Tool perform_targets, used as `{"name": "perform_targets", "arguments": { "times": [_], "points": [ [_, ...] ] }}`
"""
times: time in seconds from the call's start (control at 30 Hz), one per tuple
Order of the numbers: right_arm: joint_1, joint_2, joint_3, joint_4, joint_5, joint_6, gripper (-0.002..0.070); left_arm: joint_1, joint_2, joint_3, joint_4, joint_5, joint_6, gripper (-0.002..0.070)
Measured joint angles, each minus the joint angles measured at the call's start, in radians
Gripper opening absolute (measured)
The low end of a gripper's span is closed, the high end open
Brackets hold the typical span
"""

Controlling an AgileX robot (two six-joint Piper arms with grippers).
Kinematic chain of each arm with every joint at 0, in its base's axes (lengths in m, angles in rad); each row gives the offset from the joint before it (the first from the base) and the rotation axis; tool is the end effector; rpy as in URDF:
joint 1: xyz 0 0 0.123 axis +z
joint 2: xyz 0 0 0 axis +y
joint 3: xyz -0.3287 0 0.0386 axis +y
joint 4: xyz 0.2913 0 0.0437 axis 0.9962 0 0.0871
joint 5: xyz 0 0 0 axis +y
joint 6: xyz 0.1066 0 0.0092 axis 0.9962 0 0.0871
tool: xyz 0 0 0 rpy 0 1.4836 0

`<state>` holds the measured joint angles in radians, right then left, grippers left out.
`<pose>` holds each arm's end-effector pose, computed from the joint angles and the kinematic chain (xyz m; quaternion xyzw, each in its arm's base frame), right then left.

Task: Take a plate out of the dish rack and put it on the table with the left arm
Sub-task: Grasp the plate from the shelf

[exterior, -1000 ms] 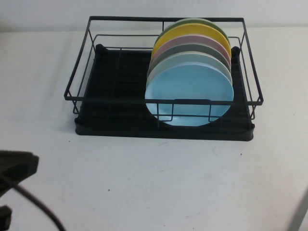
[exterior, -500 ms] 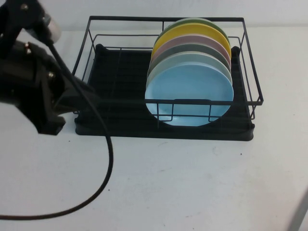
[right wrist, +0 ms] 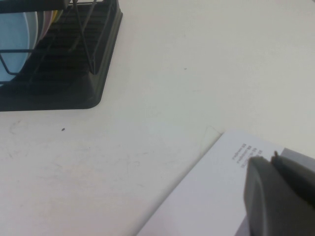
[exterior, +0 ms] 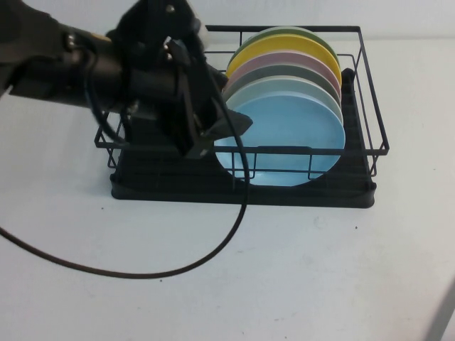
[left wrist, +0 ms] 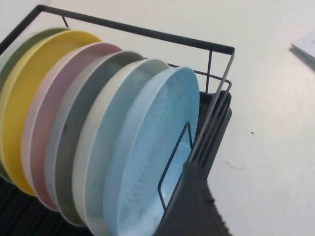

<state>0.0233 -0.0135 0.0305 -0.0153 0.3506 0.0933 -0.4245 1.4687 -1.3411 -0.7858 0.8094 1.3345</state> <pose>0.0656 0.0010 0.1662 0.0238 0.7986 0.0286 0.6007 0.3153 -0.2027 0.4025 0.5707 0.6662 -0.1734 0.4476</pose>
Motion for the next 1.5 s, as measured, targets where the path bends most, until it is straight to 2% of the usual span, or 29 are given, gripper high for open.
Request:
{"name": "perform_targets", "arguments": {
  "times": [0.2, 0.47, 0.77, 0.97, 1.17, 1.33, 1.43, 1.5],
  "points": [
    [0.0, 0.0, 0.0, 0.0, 0.0, 0.0, -0.002, -0.022, 0.112, 0.0, -0.095, -0.077, 0.102, 0.0476],
    [0.0, 0.0, 0.0, 0.0, 0.0, 0.0, -0.002, -0.022, 0.186, 0.0, -0.315, -0.193, 0.32, 0.0475],
    [0.0, 0.0, 0.0, 0.0, 0.0, 0.0, -0.0021, -0.022, 0.279, 0.0, -0.521, -0.218, 0.514, 0.0475],
    [0.0, 0.0, 0.0, 0.0, 0.0, 0.0, -0.002, -0.022, 0.338, -0.015, -0.563, -0.238, 0.588, 0.0475],
    [0.0, 0.0, 0.0, 0.0, 0.0, 0.0, -0.0021, -0.024, 0.411, -0.099, -0.567, -0.232, 0.598, 0.0469],
    [0.0, 0.0, 0.0, 0.0, 0.0, 0.0, -0.002, -0.03, 0.457, -0.131, -0.566, -0.217, 0.598, 0.0391],
    [0.0, 0.0, 0.0, 0.0, 0.0, 0.0, -0.0021, -0.03, 0.461, -0.137, -0.567, -0.219, 0.6, 0.0288],
    [0.0, 0.0, 0.0, 0.0, 0.0, 0.0, -0.0021, -0.03, 0.461, -0.139, -0.572, -0.226, 0.6, 0.0193]
  ]
}}
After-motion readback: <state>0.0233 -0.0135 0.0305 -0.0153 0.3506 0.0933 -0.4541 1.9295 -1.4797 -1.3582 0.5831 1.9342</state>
